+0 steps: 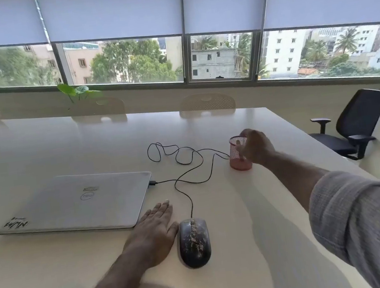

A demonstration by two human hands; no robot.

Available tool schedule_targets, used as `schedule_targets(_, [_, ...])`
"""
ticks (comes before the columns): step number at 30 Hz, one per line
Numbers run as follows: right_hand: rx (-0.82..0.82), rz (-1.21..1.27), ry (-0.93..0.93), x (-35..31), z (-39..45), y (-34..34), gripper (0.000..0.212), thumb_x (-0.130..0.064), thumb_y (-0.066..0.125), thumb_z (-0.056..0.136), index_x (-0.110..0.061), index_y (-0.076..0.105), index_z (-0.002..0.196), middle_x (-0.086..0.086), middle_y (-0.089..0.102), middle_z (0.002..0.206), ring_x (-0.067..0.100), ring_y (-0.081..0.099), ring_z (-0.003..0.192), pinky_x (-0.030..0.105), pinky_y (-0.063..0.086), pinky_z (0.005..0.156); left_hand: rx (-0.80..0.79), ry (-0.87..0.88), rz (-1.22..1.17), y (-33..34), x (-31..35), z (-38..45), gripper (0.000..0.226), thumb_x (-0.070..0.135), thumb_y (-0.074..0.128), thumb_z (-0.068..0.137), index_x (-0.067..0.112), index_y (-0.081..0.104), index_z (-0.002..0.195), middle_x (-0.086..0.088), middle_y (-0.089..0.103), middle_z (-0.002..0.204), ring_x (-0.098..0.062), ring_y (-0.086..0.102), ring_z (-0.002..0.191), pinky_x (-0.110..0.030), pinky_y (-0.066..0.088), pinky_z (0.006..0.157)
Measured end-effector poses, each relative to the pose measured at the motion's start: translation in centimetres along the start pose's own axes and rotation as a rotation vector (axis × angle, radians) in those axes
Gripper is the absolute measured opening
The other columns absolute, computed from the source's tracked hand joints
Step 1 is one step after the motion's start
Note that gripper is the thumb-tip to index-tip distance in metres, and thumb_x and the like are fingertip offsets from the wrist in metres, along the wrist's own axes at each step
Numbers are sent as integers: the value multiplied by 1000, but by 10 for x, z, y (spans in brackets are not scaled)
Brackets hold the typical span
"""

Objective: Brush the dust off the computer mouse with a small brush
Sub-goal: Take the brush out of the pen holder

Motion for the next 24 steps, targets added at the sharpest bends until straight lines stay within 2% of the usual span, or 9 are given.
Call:
schedule_targets(5, [-46, -17, 48, -3, 9, 6, 38, -24, 69, 94, -13, 66, 130, 15, 68, 131, 35, 62, 121, 37, 50, 98, -17, -11, 26, 3, -3, 3, 65, 45, 24, 112, 21, 2, 168, 10, -5, 177, -1, -6, 161, -24, -6, 129])
schedule_targets(7, [-46, -29, 53, -3, 12, 9, 24, -19, 66, 94, -11, 72, 117, 16, 72, 121, 36, 66, 113, 34, 51, 88, -12, -9, 43, 4, -3, 3, 65, 46, 24, 112, 21, 1, 168, 10, -5, 177, -1, -6, 161, -24, -6, 129])
schedule_targets(9, [-40, -42, 60, 0, 14, 13, 16, -10, 60, 93, -9, 75, 97, 17, 75, 108, 36, 69, 102, 29, 46, 75, 2, -6, 39, 5, -5, 5, 65, 46, 24, 112, 22, 1, 168, 11, -5, 176, -1, -6, 161, -24, -7, 129])
schedule_targets(14, [22, -17, 53, 3, 18, 15, 19, -4, 53, 90, -8, 70, 82, 17, 72, 93, 40, 69, 95, 30, 42, 70, 14, -4, 57, 5, -5, 5, 66, 46, 25, 112, 21, 3, 168, 11, -4, 177, -1, -5, 161, -26, -4, 132])
schedule_targets(21, [235, 172, -41, -5, 12, -10, 17, -9, 57, 94, -6, 73, 91, 18, 78, 90, 37, 70, 91, 38, 55, 80, 22, -5, 58, 6, -6, 4, 65, 46, 25, 112, 21, 3, 168, 11, -3, 177, -1, -4, 161, -25, -4, 131])
schedule_targets(24, [285, 211, -35, -5, 4, -23, 14, -12, 60, 92, -7, 73, 89, 14, 79, 88, 34, 71, 89, 38, 55, 83, 23, -5, 59, 8, -8, 5, 65, 46, 24, 112, 21, 3, 168, 11, -2, 177, -1, -4, 161, -25, -3, 131])
Point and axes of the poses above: each hand's wrist, its own z-axis towards the middle knuckle, its own y-axis out of the palm, x = y × z, the point moved 4 cm from there along z, towards the middle knuckle
